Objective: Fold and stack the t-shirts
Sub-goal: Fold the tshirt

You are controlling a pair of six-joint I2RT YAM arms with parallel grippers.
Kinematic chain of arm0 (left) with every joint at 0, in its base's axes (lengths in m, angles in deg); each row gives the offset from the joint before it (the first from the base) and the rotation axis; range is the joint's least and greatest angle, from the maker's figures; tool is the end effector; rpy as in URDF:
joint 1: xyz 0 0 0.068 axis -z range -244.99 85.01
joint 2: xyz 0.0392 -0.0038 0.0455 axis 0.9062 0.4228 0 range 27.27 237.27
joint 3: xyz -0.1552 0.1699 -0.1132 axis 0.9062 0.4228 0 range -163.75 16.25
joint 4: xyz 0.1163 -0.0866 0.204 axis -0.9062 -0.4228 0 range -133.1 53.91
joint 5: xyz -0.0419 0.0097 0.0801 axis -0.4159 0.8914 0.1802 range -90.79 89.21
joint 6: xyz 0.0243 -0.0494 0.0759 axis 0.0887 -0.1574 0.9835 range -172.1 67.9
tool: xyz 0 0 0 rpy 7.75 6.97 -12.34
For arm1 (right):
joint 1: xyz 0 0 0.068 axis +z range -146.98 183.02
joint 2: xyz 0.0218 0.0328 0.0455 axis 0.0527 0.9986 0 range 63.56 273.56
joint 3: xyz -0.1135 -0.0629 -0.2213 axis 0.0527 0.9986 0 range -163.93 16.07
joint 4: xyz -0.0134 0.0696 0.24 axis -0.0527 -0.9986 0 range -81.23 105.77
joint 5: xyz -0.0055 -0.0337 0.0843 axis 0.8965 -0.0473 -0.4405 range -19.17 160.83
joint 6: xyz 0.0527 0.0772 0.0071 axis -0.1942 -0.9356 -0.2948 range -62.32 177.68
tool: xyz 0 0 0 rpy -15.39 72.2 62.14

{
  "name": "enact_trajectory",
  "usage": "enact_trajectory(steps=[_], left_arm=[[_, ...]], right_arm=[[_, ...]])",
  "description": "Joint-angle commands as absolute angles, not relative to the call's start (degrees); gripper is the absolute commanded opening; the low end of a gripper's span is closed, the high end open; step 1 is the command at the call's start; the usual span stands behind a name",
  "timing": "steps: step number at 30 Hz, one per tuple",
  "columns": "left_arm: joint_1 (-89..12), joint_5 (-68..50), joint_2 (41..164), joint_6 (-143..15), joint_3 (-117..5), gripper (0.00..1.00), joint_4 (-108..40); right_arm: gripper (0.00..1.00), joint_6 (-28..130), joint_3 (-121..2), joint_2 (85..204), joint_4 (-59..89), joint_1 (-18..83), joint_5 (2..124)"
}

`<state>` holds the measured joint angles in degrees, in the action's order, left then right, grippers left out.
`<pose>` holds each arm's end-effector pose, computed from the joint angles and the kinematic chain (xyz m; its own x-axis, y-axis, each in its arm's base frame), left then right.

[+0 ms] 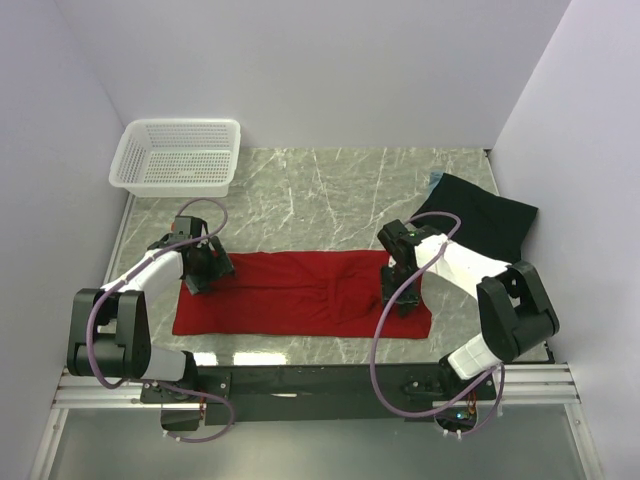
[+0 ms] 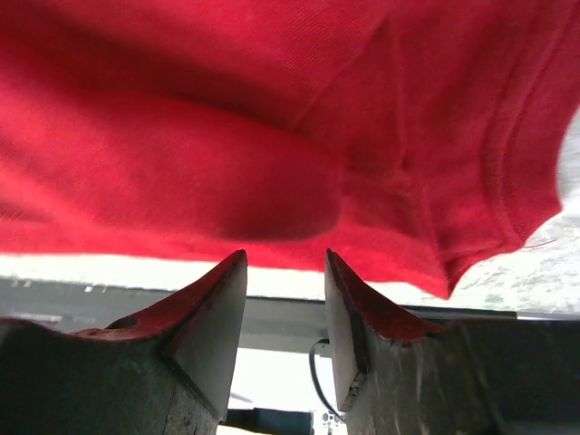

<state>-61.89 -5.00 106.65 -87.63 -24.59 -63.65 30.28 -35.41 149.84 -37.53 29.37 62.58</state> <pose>0.2577 -0.0202 0.1133 -0.7915 -0.5375 -0.2909 -0.4624 0.8379 -0.2901 0.2050 0.1151 0.1187 -0.9992 0.0133 0.0366 0.0183 0.9896 0.1425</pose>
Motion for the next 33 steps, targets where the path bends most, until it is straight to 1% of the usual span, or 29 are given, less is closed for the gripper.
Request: enact_trajectory(steps=[1,7,12,15,16,18,21,22,24,29,33], left_arm=[[-61.73,-5.36,107.43,-86.2,-25.5,0.8,-63.52],[-61.73,-5.36,107.69,-86.11,-25.59,0.8,-63.43],[-61.73,-5.36,107.96,-86.03,-25.59,0.8,-63.43],[-61.73,-5.27,107.96,-86.03,-25.59,0.8,-63.43],[-61.73,-5.27,108.13,-85.94,-25.67,0.8,-63.43],[-61.73,-5.19,108.22,-85.94,-25.68,0.8,-63.43],[-61.65,-5.27,108.22,-85.94,-25.68,0.8,-63.34],[-61.73,-5.19,108.31,-85.85,-25.67,0.8,-63.25],[-61.73,-5.27,108.57,-85.85,-25.67,0.8,-63.25],[-61.73,-5.1,108.49,-85.85,-25.59,0.8,-63.17],[-61.73,-5.27,108.4,-85.76,-25.59,0.8,-63.17]], right_arm=[[0.47,27.62,-34.99,151.0,-35.21,28.86,67.22],[0.46,26.92,-34.46,152.76,-32.49,28.42,66.96],[0.42,26.92,-34.64,154.79,-31.34,28.42,65.91],[0.36,26.91,-34.11,154.97,-30.72,28.42,64.77],[0.32,26.92,-34.29,154.79,-30.9,28.42,64.77],[0.28,27.09,-34.64,154.27,-32.48,28.33,65.38],[0.19,27.7,-36.04,152.51,-35.55,28.42,66.61],[0.15,27.88,-36.31,152.07,-36.08,28.42,66.7],[0.12,28.41,-37.1,151.37,-38.45,28.42,66.7],[0.11,29.46,-40.52,150.13,-45.56,28.33,68.62],[0.14,30.17,-42.55,149.96,-49.44,28.33,70.56]])
